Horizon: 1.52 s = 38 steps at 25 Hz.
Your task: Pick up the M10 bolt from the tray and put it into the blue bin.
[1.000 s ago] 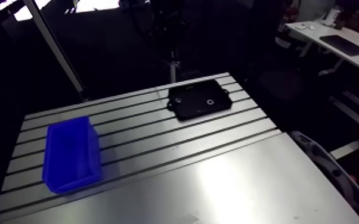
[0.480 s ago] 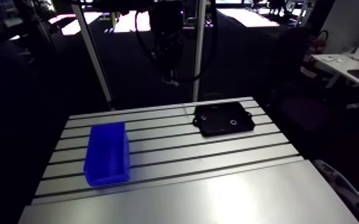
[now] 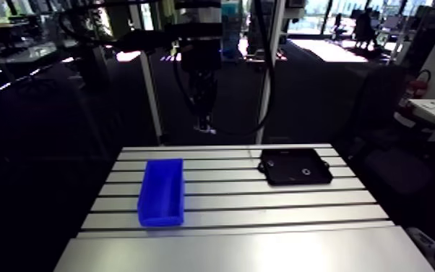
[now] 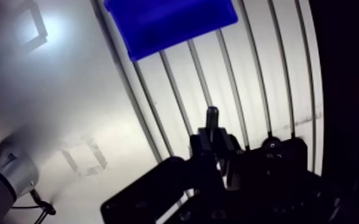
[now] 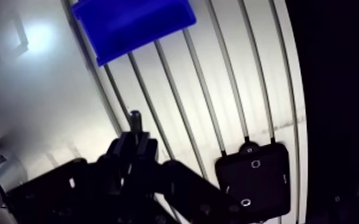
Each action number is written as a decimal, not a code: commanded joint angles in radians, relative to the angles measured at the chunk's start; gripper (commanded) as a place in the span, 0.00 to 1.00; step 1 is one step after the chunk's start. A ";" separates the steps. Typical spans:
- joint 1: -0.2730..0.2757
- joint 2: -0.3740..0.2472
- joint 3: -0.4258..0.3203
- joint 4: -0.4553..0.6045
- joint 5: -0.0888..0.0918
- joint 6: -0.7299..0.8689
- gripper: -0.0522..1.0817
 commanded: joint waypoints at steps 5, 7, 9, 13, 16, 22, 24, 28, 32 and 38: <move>0.082 -0.040 0.048 -0.014 0.041 -0.062 0.97; 0.088 -0.044 0.059 -0.015 0.053 -0.064 0.97; 0.091 -0.044 0.070 -0.017 0.058 -0.068 0.97; 0.096 -0.044 0.100 -0.096 0.059 -0.068 0.97; 0.114 -0.038 0.128 -0.155 0.053 -0.067 0.97; 0.137 -0.017 0.143 -0.184 0.052 -0.060 0.97; 0.140 -0.012 0.156 -0.207 0.050 -0.057 0.97; 0.152 0.009 0.166 -0.241 0.047 -0.056 0.96; 0.163 0.039 0.180 -0.274 0.044 -0.057 0.96; 0.169 0.071 0.208 -0.331 0.030 -0.056 0.96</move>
